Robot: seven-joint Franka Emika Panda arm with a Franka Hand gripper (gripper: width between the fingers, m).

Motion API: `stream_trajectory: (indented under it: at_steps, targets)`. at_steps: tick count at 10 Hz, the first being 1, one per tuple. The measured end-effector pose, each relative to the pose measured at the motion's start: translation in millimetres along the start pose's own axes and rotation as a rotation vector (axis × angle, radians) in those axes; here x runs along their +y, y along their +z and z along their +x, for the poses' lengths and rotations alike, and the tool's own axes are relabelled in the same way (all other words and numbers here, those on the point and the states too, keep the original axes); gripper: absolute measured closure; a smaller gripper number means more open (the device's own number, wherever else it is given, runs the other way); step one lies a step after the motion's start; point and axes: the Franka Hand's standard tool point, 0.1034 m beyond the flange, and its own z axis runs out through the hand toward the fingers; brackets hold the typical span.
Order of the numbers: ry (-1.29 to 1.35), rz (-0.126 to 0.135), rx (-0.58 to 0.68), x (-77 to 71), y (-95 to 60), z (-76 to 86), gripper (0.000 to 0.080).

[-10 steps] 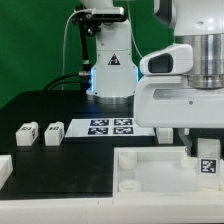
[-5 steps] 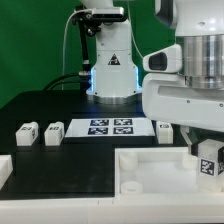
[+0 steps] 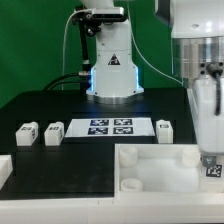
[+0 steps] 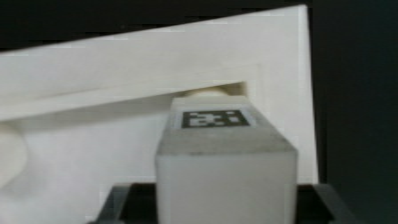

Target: Assemble one leg

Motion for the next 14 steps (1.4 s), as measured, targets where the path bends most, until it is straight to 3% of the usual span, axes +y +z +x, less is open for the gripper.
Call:
stream_trajectory:
  at_steps: [3, 5, 7, 11, 14]
  targets:
    - [0.003, 0.011, 0.000, 1.4, 0.8, 0.8, 0.0506]
    - [-0.070, 0.010, 0.001, 1.9, 1.8, 0.9, 0.0210]
    - [-0.347, 0.015, 0.001, 1.5, -0.2, -3.4, 0.0163]
    - [-0.796, 0.017, 0.007, 2.1, 1.2, -4.0, 0.0151]
    - [-1.261, -0.003, 0.051, 4.0, 3.0, -7.0, 0.0151]
